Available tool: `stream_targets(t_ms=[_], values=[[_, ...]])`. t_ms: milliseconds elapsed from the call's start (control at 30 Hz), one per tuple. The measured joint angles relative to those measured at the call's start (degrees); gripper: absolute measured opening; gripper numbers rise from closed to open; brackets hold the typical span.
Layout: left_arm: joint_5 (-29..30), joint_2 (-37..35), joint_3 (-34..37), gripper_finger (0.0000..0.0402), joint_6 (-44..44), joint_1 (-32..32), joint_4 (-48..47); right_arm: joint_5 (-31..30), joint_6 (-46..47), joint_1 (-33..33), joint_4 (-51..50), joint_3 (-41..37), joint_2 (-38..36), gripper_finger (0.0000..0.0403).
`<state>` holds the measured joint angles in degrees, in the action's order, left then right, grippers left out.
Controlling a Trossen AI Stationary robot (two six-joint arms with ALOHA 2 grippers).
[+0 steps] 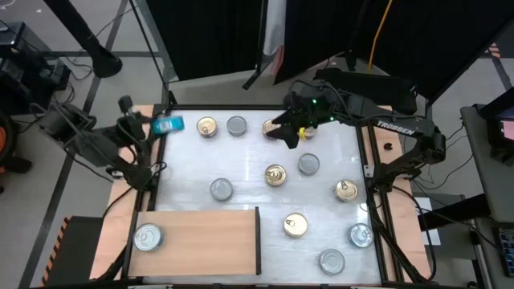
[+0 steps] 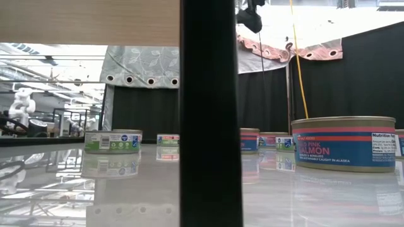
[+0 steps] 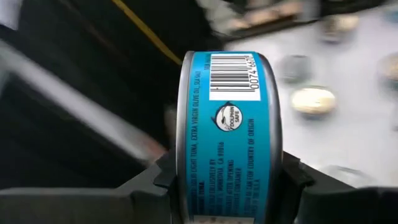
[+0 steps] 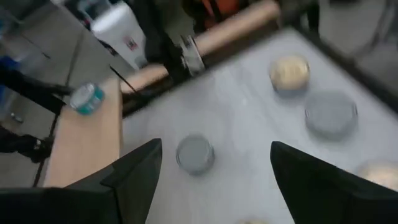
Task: Stack canned seafood by type on shelf
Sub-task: Stack the top yellow blue tuna can on top of the yellow blue tuna can on the shelf
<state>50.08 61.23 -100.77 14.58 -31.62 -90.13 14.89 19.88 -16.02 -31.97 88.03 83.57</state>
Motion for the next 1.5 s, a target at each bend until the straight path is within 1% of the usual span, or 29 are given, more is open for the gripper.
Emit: stream_targets(t_ms=[67, 133, 200, 267, 300, 333, 400, 500, 567, 633, 700, 767, 833, 933, 1100, 1200, 1333, 1500], values=[[-6.1, 0.0, 0.4, 0.0151, 2.9, 0.0, 0.0, -1.3, -3.9, 1.9, 7.6, 0.0, 0.0, 0.0291], [-9.4, 0.7, 0.4, 0.0151, 3.8, 0.0, 0.1, -3.3, -7.8, 4.3, 17.8, 0.0, 0.7, 0.0291], [-10.0, 1.4, 0.4, 0.0151, 4.6, 0.0, 0.7, -4.1, -10.8, 6.4, 30.8, 0.3, 2.6, 0.0291], [-10.2, 1.7, 0.4, 0.0151, 4.7, 0.0, 1.9, -4.2, -12.4, 8.2, 40.4, 0.6, 5.2, 0.0291], [-10.6, 1.7, 0.4, 0.0151, 4.6, 0.0, 2.4, -4.4, -13.1, 9.1, 43.2, 2.0, 7.2, 0.0292], [-10.8, 1.8, 0.4, 0.0151, 4.7, 0.0, 2.9, -4.5, -14.1, 9.8, 43.9, 3.9, 9.3, 0.0294], [-10.9, 2.0, 0.4, 0.0151, 4.8, 0.0, 4.0, -4.3, -16.7, 11.3, 42.2, 9.4, 14.0, 0.0300], [-11.1, 2.0, 0.4, 0.0151, 4.8, 0.0, 5.7, -2.1, -20.4, 12.8, 37.7, 19.9, 21.3, 0.0311], [-11.0, 1.9, 0.4, 0.0151, 5.8, 0.0, 5.8, -1.0, -22.2, 13.4, 33.1, 27.2, 25.7, 0.0315], [-11.1, 1.9, 0.4, 0.0151, 6.1, 0.0, 5.9, -1.4, -23.7, 13.6, 27.8, 33.8, 29.5, 0.0316], [-11.5, 2.0, 0.4, 0.0151, 6.1, 0.0, 6.0, -1.5, -24.7, 13.6, 22.8, 39.1, 32.5, 0.0316], [-12.1, 2.0, 0.4, 0.0151, 6.1, 0.0, 6.1, -1.5, -25.2, 13.6, 19.5, 42.8, 35.0, 0.0316], [-12.2, 2.0, 0.4, 0.0151, 5.9, 0.0, 6.4, -1.1, -24.9, 13.5, 18.0, 44.6, 36.8, 0.0316], [-12.2, 2.0, 0.4, 0.0151, 5.9, 0.0, 7.4, -1.0, -24.4, 13.5, 17.6, 45.0, 38.2, 0.0316], [-12.2, 2.1, 0.4, 0.0151, 5.5, 0.0, 7.6, -1.9, -24.3, 13.8, 17.2, 45.0, 39.3, 0.0314], [-12.2, 2.2, 0.4, 0.0151, 3.9, 0.0, 9.0, -1.9, -24.2, 13.8, 17.3, 45.0, 39.3, 0.0304], [-12.1, 2.3, 0.3, 0.0151, 2.7, 0.0, 10.1, -1.9, -24.2, 13.8, 17.4, 45.0, 39.3, 0.0265], [-11.9, 2.8, 0.3, 0.0151, 3.1, 0.0, 10.2, -1.8, -24.9, 13.8, 17.6, 45.0, 39.3, 0.0193]])
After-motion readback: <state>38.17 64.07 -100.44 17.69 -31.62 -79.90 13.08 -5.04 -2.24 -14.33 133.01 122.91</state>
